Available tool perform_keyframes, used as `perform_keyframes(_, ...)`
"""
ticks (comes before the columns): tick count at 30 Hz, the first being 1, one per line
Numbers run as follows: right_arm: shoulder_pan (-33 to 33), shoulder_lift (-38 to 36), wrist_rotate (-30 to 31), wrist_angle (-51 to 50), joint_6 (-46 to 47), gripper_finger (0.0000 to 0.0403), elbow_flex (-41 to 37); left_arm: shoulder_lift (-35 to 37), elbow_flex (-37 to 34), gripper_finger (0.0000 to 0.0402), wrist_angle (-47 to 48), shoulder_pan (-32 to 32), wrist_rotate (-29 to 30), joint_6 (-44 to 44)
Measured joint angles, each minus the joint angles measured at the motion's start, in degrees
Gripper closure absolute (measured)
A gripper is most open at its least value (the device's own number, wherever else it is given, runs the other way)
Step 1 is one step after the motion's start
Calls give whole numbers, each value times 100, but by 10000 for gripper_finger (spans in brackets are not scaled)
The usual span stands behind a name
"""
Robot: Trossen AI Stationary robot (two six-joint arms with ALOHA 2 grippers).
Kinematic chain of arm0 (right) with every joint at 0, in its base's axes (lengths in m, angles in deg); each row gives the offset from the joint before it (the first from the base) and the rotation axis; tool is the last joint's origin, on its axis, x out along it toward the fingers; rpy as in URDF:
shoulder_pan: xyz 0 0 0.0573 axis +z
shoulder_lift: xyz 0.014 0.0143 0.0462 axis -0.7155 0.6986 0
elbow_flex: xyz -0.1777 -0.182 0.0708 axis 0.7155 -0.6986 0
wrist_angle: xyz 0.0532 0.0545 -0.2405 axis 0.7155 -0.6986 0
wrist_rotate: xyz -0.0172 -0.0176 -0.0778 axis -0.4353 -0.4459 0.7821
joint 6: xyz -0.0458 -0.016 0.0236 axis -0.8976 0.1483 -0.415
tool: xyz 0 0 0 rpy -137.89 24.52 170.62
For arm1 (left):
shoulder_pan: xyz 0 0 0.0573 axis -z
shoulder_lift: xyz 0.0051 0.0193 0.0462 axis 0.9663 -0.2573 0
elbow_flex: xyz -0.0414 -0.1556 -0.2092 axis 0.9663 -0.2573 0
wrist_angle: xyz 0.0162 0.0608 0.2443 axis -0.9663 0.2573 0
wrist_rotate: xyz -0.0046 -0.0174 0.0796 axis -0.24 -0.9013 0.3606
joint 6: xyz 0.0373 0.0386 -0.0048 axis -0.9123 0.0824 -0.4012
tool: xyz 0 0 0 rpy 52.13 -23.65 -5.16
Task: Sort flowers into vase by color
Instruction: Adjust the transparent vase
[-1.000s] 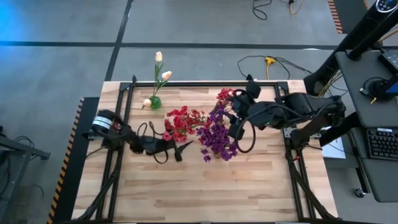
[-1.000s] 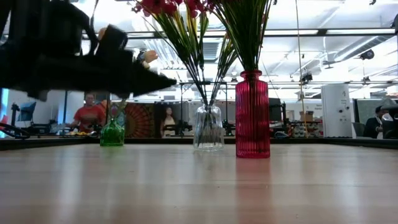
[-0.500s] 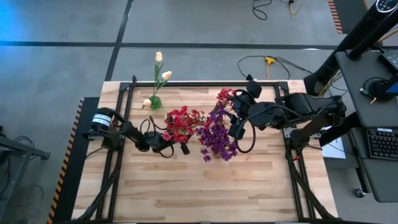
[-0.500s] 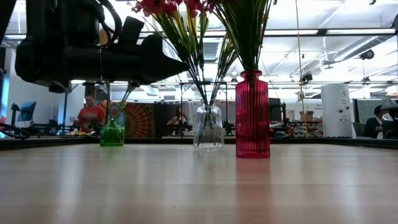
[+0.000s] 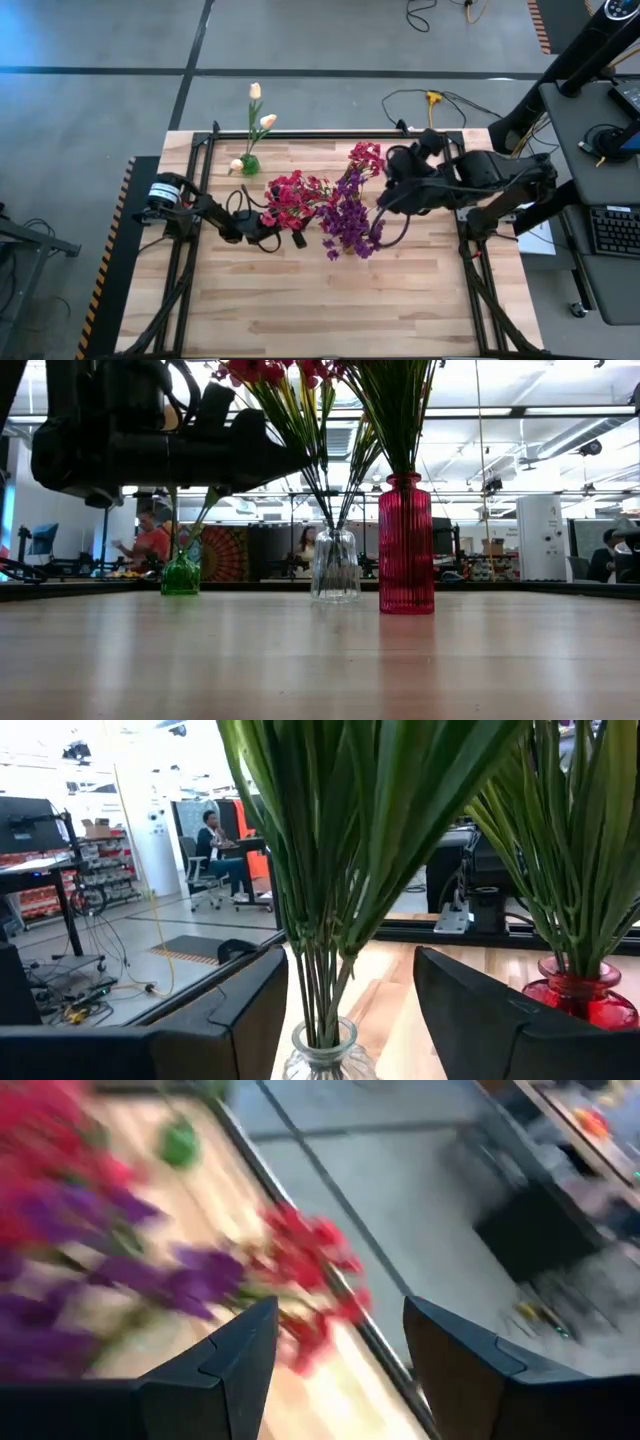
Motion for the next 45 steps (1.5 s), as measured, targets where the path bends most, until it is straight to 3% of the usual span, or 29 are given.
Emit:
perform_keyframes(3,-11,-152,119,-439,613,193,-398,1,25,201,0,0,-1,-7)
perform_keyframes(8,-11,-669,52,294,1004,193,-2079,24,33,200,-3,0,-1,-9)
perform_keyframes(13,-220,-1326,-411,2709,581,193,-4435,131,31,200,-6,0,-1,-9)
perform_keyframes(17,-803,-1937,-1003,4510,204,193,-5993,171,29,200,-2,0,-1,-9)
perform_keyframes(21,-1473,-2415,-2418,6999,-953,193,-7327,174,27,200,-2,0,-3,-10)
perform_keyframes(23,-1805,-2499,-2939,7785,-1271,193,-7839,187,27,200,0,0,-8,-11)
perform_keyframes(27,-2462,-2438,-3271,8544,-1513,193,-8523,184,22,200,8,0,-10,-11)
perform_keyframes(30,-2801,-2219,-4161,9569,-1728,193,-8812,174,20,200,14,-2,-6,-11)
perform_keyframes(33,-3022,-1846,-4645,10228,-1876,193,-8871,174,16,200,161,-7,32,-15)
perform_keyframes(39,-3097,-955,-4880,10637,-1885,193,-8718,170,-138,200,566,-4,49,127)
perform_keyframes(45,-3286,-111,-5701,11447,-1717,193,-8618,170,-477,200,681,-2,11,254)
